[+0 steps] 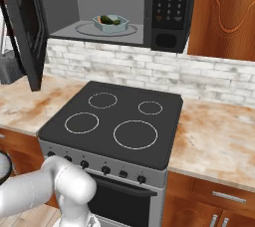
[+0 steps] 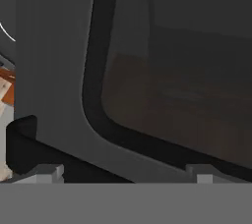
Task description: Place the tupperware containing the shrimp and squash meal in the microwave. Close the microwave door and press the start button to reheat the meal.
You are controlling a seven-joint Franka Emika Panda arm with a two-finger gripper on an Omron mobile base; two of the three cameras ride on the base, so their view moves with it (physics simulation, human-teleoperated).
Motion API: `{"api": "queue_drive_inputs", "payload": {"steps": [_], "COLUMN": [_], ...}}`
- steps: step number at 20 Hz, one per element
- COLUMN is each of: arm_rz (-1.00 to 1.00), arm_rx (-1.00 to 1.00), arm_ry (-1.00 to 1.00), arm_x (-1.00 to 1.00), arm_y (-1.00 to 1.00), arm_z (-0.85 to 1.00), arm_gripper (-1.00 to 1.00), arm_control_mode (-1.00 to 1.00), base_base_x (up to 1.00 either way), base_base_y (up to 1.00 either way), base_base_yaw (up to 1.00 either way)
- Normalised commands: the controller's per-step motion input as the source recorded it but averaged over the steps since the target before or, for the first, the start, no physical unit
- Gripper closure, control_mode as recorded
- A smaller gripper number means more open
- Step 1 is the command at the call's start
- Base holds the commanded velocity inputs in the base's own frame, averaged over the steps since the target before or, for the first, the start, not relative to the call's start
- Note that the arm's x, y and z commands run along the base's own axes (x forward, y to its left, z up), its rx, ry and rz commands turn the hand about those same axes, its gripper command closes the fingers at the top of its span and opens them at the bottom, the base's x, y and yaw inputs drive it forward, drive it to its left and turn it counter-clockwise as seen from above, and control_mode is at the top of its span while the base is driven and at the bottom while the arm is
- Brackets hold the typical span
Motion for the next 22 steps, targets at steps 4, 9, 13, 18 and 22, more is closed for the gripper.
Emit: {"api": "queue_drive_inputs", "payload": {"steps": [4, 9, 13, 18, 22], "arm_rz": [-0.07, -0.01, 0.00, 0.03, 0.06], "arm_rx": [0.06, 0.05, 0.02, 0.00, 0.00], "arm_ry": [0.00, 0.00, -0.04, -0.10, -0.09], "arm_x": [0.42, 0.65, 0.70, 0.73, 0.80], "arm_y": [-1.00, -0.92, -0.55, -0.22, -0.11], "arm_z": [0.00, 0.00, 0.00, 0.00, 0.00], "arm_gripper": [-1.00, -1.00, -1.00, -1.00, -1.00], "arm_control_mode": [-1.00, -1.00, -1.00, -1.00, -1.00], "base_base_x": [0.00, 0.00, 0.00, 0.00, 0.00], "base_base_y": [0.00, 0.00, 0.00, 0.00, 0.00], "base_base_yaw": [0.00, 0.00, 0.00, 0.00, 0.00]}}
